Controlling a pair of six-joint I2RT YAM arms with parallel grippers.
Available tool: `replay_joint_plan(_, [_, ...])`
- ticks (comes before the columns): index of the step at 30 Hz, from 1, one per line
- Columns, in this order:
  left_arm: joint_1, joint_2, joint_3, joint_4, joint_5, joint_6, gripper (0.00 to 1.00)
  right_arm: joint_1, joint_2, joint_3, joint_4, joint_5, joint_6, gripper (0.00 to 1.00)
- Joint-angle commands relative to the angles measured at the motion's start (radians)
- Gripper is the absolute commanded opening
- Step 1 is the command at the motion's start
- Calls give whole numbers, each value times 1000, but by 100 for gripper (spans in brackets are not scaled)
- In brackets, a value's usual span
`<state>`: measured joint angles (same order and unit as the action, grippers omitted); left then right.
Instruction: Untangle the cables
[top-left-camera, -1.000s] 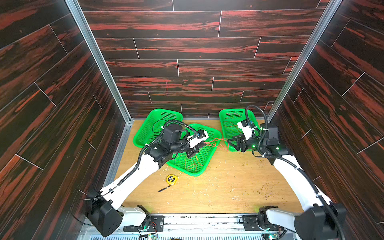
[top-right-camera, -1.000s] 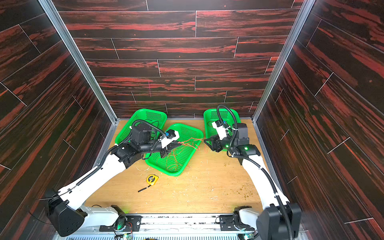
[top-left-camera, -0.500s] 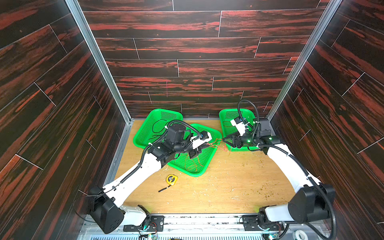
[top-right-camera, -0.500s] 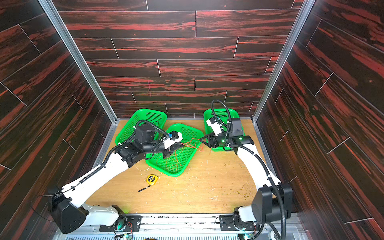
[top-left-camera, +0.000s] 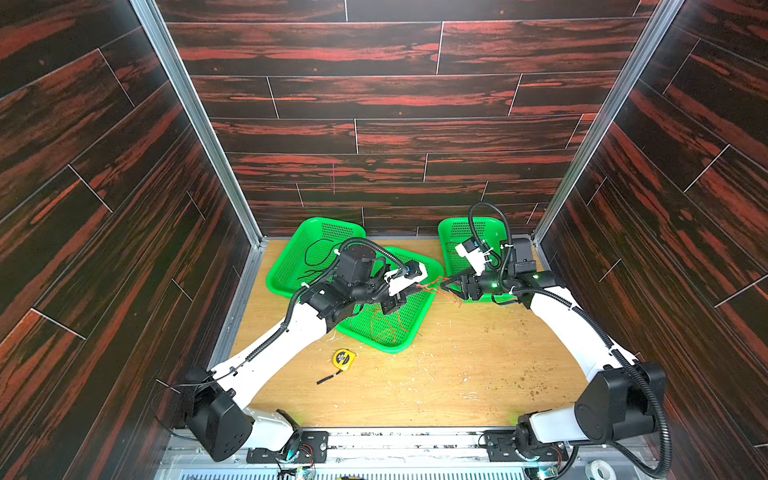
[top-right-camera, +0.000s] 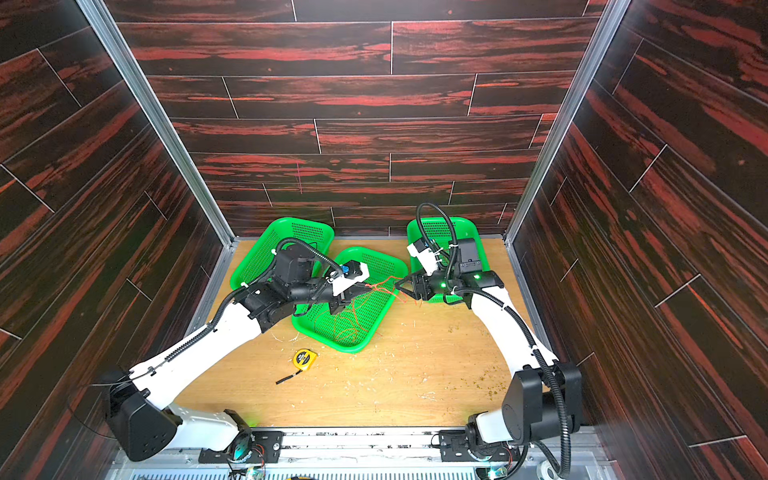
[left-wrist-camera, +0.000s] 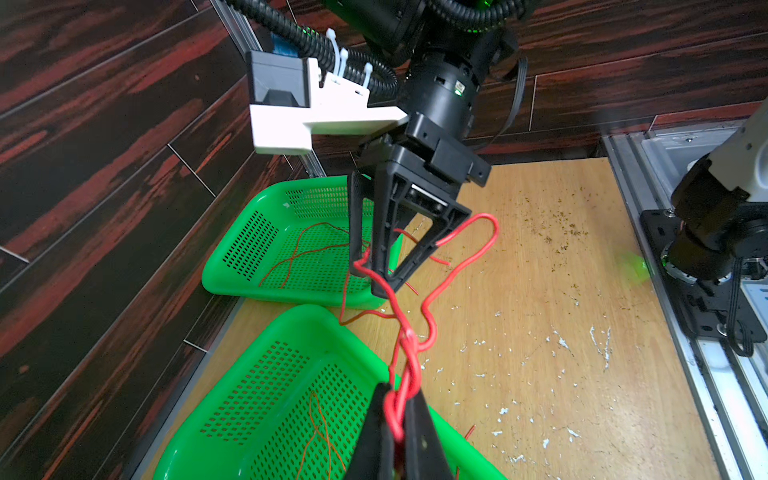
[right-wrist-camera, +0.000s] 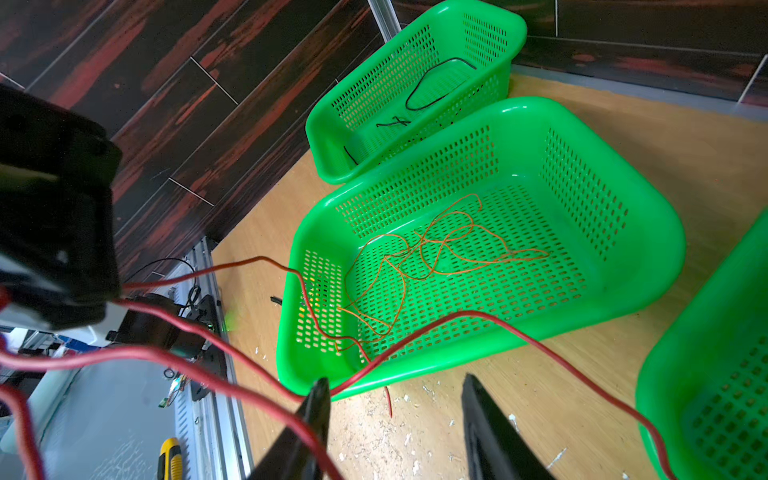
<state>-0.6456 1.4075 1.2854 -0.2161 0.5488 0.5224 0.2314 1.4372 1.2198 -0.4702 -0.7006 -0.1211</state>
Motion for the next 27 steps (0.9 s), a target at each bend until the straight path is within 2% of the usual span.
replay_joint_plan(1, [-5, 3, 37, 25, 29, 29, 0, 6, -29, -9, -14, 46, -13, 47])
replay_joint_plan(4, [-5, 3, 40, 18, 50, 31, 0, 4, -23, 2, -3, 180, 2, 14])
replay_joint_plan(6, [-6, 7, 43, -3, 59, 34, 0, -3, -27, 25, 9, 249, 20, 1])
replay_joint_plan(10, [-9, 36, 42, -35, 40, 26, 0, -3, -47, 131, 29, 375, 54, 0])
replay_joint_plan(17, [-12, 143, 94, -18, -94, -59, 0, 23, -147, 255, 51, 361, 69, 0])
replay_joint_plan(20, [-12, 175, 110, 31, -141, -114, 0, 53, -189, 284, -9, 314, 30, 0])
replay_joint_plan(23, [-11, 206, 135, 62, -197, -165, 0, 108, -231, 296, -98, 338, -6, 0])
replay_joint_plan(27, [2, 220, 144, 130, -269, -258, 0, 133, -296, 259, -206, 345, 24, 0])
